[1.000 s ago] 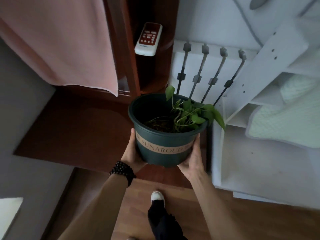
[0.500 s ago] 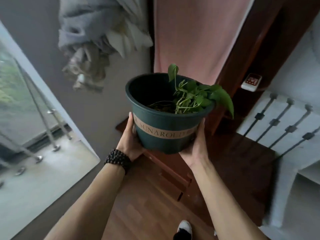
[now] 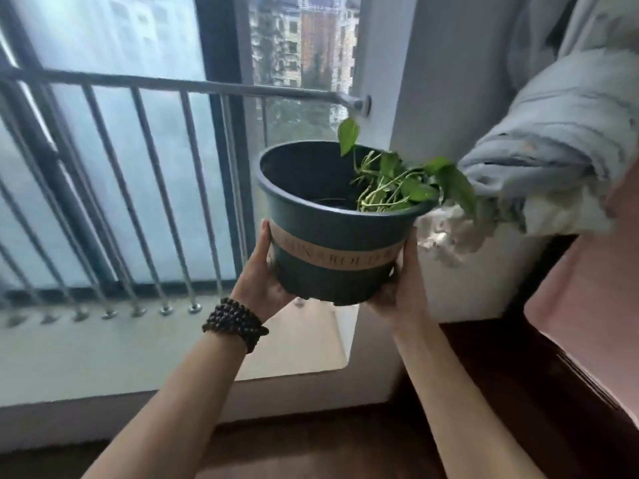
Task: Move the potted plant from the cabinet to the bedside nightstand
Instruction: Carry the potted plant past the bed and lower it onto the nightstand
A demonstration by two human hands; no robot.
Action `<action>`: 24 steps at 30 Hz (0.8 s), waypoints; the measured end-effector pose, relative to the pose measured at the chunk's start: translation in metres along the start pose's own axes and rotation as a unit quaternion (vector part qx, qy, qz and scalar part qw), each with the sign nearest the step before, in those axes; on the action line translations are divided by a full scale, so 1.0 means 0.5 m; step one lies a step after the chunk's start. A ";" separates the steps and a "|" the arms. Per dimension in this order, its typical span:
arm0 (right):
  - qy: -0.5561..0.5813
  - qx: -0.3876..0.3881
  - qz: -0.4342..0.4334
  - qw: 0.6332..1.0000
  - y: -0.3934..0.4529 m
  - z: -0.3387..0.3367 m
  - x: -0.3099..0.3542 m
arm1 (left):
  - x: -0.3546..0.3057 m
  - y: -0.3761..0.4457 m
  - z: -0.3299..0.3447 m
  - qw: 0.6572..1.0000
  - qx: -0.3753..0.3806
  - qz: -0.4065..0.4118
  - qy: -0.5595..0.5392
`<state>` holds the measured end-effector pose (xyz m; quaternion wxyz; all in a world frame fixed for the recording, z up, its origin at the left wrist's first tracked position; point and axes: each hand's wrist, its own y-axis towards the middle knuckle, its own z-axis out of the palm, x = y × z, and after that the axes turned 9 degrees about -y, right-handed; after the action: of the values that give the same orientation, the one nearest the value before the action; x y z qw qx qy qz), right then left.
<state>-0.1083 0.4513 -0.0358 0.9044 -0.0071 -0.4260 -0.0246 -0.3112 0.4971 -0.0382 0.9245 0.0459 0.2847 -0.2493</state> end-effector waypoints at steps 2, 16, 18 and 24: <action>0.031 0.066 0.034 0.997 0.048 0.062 -0.042 | -0.069 -0.030 -0.040 0.999 -0.012 0.034 -0.007; 0.009 0.305 0.299 0.904 0.333 0.531 -0.389 | -0.433 -0.267 -0.256 0.901 -0.219 0.374 0.024; -0.009 0.343 0.325 0.881 0.349 0.607 -0.452 | -0.471 -0.314 -0.292 0.871 -0.264 0.414 0.008; -0.025 0.425 0.395 0.814 0.310 0.780 -0.619 | -0.527 -0.476 -0.361 0.799 -0.323 0.505 -0.050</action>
<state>-0.5976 0.6311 -0.0247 0.7384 0.2094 -0.3768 0.5186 -0.7059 0.4450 -0.0303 0.8935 -0.1305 0.2381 0.3576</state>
